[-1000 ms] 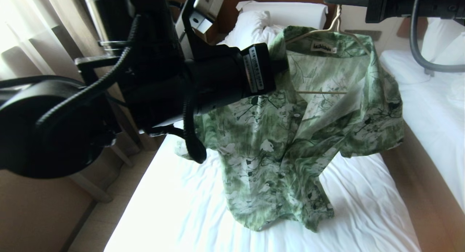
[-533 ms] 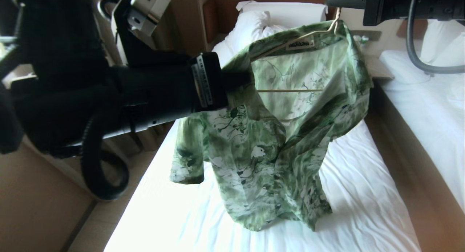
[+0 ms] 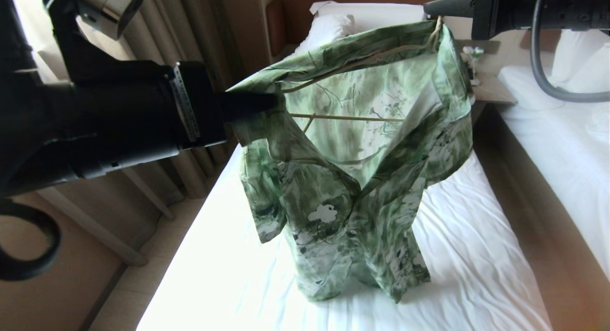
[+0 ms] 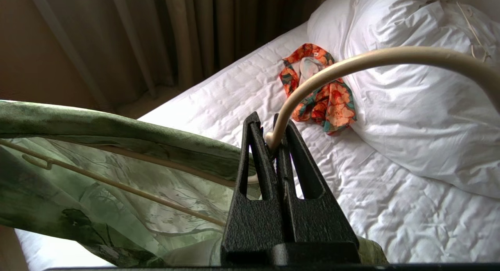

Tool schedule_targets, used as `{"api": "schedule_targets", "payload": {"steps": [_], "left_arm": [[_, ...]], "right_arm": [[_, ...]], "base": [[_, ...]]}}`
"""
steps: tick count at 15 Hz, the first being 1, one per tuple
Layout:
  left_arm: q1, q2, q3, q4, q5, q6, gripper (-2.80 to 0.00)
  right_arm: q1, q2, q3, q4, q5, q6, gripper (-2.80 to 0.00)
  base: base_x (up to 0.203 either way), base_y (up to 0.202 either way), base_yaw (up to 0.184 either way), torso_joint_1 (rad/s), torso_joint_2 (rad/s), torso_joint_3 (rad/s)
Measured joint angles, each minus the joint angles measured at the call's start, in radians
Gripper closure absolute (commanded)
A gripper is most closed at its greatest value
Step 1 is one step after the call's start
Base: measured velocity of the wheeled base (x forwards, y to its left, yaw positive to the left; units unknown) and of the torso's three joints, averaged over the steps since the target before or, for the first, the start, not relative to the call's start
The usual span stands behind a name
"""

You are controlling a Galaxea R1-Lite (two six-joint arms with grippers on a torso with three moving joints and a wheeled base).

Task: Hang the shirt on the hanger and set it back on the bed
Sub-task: Take the clothes hanger out of the clothes

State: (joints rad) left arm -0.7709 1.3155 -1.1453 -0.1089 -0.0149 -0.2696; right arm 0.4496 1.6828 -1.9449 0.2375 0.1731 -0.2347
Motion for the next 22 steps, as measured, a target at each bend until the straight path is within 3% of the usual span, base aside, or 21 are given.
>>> {"api": "schedule_targets", "payload": {"steps": [5, 12, 13, 15, 21, 22], "left_arm": [[0.042, -0.055, 0.075, 0.008, -0.002, 0.034, 0.0], [0.101, -0.042, 0.158, -0.045, -0.012, 0.034, 0.0], [0.101, -0.032, 0.176, -0.08, -0.012, 0.033, -2.8], [0.102, -0.01, 0.199, -0.142, -0.015, 0.033, -2.8], [0.102, -0.014, 0.269, -0.151, -0.017, 0.024, -2.8], [0.102, -0.029, 0.3, -0.152, -0.014, 0.021, 0.0]], "right_arm": [[0.007, -0.001, 0.008, 0.003, -0.001, 0.0, 0.0], [0.013, 0.011, 0.03, -0.009, 0.001, 0.0, 0.0], [0.013, 0.013, 0.033, -0.009, 0.002, 0.0, 0.0], [0.013, 0.017, 0.041, -0.009, 0.002, 0.0, 0.0], [0.017, 0.034, 0.097, -0.043, 0.003, 0.005, 0.0], [0.02, 0.037, 0.12, -0.075, 0.002, 0.007, 0.0]], "base": [[0.0, 0.0, 0.0, 0.0, 0.0, 0.0], [0.0, 0.0, 0.0, 0.0, 0.0, 0.0], [0.0, 0.0, 0.0, 0.0, 0.0, 0.0], [0.0, 0.0, 0.0, 0.0, 0.0, 0.0], [0.0, 0.0, 0.0, 0.0, 0.0, 0.0], [0.0, 0.0, 0.0, 0.0, 0.0, 0.0]]}}
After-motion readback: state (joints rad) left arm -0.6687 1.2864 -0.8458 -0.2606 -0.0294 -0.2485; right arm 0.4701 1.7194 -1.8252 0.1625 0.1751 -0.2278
